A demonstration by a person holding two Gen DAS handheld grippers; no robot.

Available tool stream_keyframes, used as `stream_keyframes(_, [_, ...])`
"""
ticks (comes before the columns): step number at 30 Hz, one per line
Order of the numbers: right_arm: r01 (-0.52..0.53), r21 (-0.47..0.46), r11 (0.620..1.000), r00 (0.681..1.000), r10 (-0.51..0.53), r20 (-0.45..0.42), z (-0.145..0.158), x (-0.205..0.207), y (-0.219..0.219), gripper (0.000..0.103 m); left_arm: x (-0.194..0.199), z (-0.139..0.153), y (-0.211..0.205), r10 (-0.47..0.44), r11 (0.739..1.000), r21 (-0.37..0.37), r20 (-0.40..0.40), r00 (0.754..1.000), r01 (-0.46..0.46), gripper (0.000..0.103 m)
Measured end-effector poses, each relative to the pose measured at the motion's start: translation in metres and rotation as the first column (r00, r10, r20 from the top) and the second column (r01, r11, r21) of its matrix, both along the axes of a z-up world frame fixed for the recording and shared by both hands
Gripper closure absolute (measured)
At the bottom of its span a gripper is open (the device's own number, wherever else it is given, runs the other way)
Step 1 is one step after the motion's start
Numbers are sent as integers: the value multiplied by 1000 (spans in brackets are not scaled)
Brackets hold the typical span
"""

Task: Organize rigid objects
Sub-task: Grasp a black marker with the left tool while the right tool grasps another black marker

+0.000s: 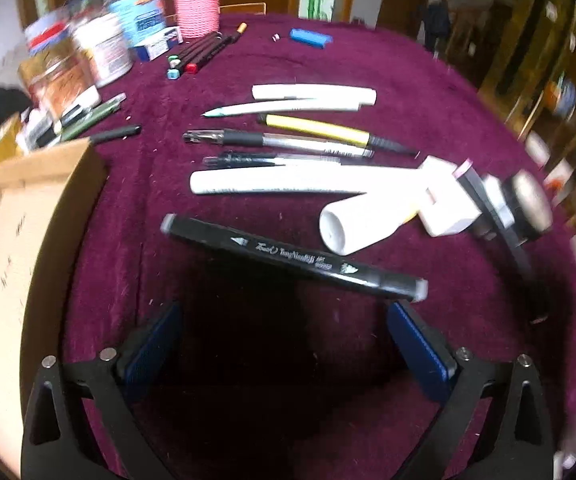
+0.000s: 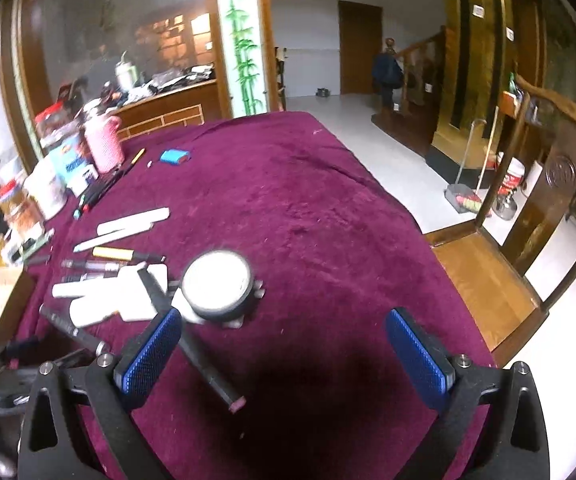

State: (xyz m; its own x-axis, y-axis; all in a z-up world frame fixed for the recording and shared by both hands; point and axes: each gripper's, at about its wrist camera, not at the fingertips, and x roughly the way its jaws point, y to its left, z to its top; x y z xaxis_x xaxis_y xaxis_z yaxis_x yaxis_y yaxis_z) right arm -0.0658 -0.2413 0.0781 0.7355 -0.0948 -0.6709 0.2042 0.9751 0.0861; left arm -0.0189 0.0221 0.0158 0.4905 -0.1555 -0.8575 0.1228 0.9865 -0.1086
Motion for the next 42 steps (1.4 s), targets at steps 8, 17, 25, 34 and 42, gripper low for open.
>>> stream_keyframes(8, [-8, 61, 998, 1000, 6, 22, -26, 27, -8, 1, -22, 57, 27, -55, 998, -22, 170, 984, 60, 2])
stream_keyframes(17, [-18, 142, 990, 1000, 15, 24, -31, 25, -20, 1, -19, 32, -12, -203, 974, 131, 135, 970, 185, 3])
stream_keyframes(25, [-34, 161, 986, 999, 35, -1, -36, 29, -18, 1, 19, 21, -19, -91, 994, 78, 123, 988, 82, 3])
stream_keyframes(34, [-28, 170, 985, 1000, 30, -8, -37, 29, -19, 1, 14, -1, -9, -107, 968, 221, -51, 993, 116, 6])
stream_keyframes(42, [-32, 201, 979, 999, 38, -23, -40, 31, -22, 1, -27, 16, 48, -93, 995, 31, -99, 991, 97, 8])
